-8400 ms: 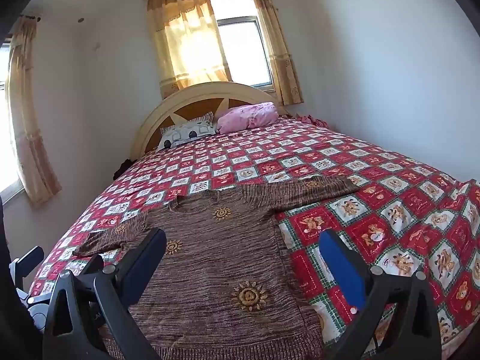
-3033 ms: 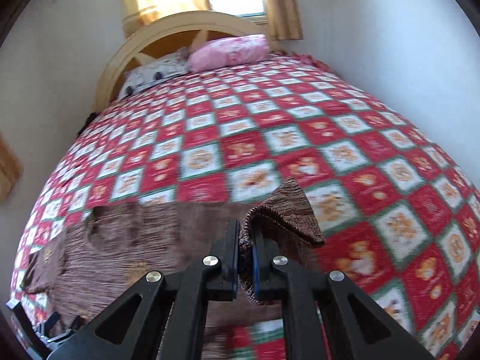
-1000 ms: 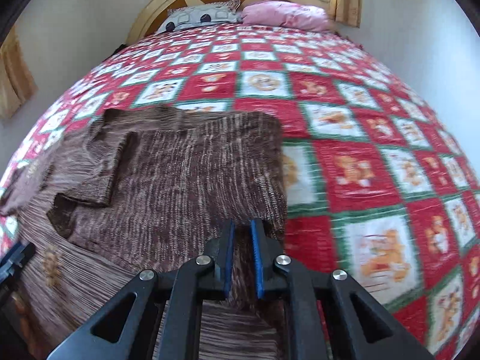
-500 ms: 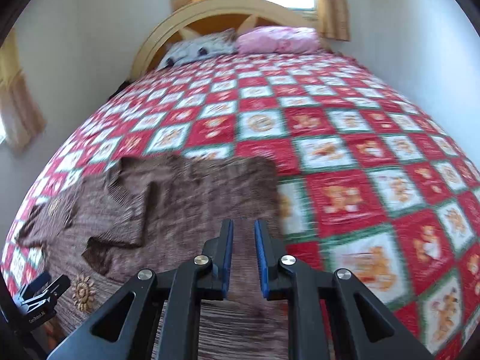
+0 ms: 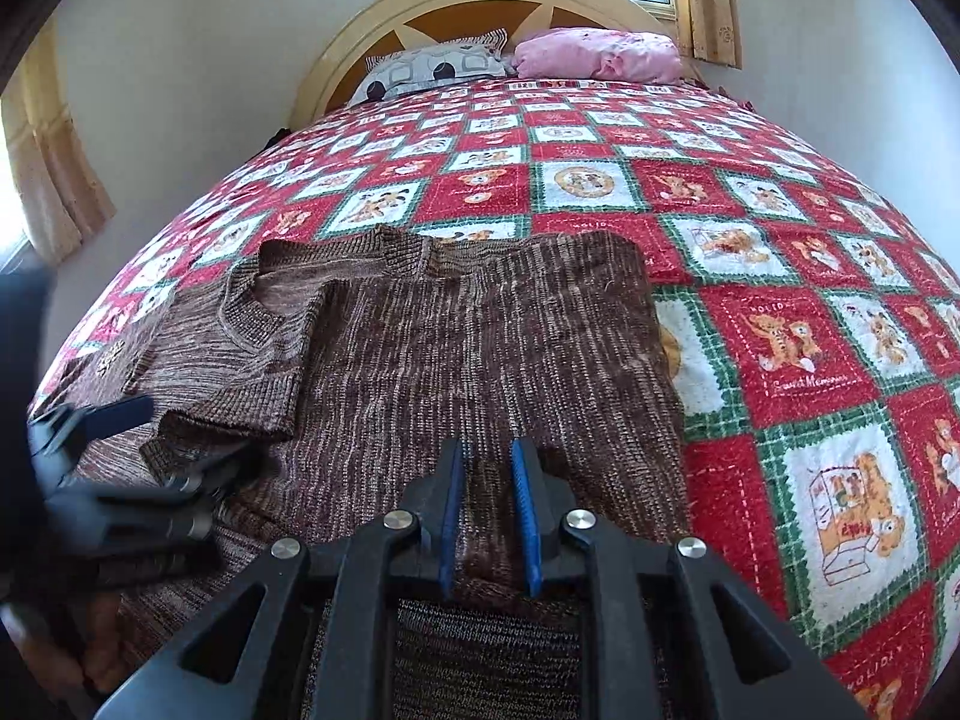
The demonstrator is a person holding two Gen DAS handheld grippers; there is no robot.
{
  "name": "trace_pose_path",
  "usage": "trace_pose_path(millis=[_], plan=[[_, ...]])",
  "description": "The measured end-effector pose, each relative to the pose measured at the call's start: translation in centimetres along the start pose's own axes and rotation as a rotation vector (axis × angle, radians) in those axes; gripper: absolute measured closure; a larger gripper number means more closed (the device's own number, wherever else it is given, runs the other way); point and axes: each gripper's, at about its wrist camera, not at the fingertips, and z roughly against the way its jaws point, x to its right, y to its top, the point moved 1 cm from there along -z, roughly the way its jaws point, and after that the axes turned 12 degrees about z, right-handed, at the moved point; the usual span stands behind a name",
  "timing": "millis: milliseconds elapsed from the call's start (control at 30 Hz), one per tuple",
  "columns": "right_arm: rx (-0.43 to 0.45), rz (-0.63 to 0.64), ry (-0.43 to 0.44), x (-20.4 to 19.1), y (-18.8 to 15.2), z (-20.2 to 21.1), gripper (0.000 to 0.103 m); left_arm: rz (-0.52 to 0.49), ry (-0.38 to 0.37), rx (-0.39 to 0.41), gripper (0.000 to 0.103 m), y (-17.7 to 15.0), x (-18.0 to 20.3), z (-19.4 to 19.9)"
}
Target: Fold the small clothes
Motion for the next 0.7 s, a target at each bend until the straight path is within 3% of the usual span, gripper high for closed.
trace_pose_path(millis=[100, 267, 400, 500, 700], plan=[[0.003, -0.006, 0.008, 0.1, -0.1, 0.1, 0.085, 0.111, 0.112, 0.057, 0.0, 2.6, -4.3, 0.0], [0.005, -0.012, 0.015, 0.3, -0.2, 0.1, 0.085, 0.198, 0.156, 0.128, 0.0, 2.6, -10.6, 3.1], [0.005, -0.011, 0.014, 0.3, -0.2, 0.0, 0.085, 0.272, 0.175, 0.17, 0.0, 0.3, -16.2, 5.8], [0.005, -0.01, 0.013, 0.3, -0.2, 0.0, 0.085, 0.457, 0.19, 0.191, 0.0, -3.3, -23.3, 8.3], [0.002, 0.002, 0.001, 0.3, -0.2, 0.0, 0.085, 0.766, 0.228, 0.243, 0.0, -7.4, -32.4, 10.1]])
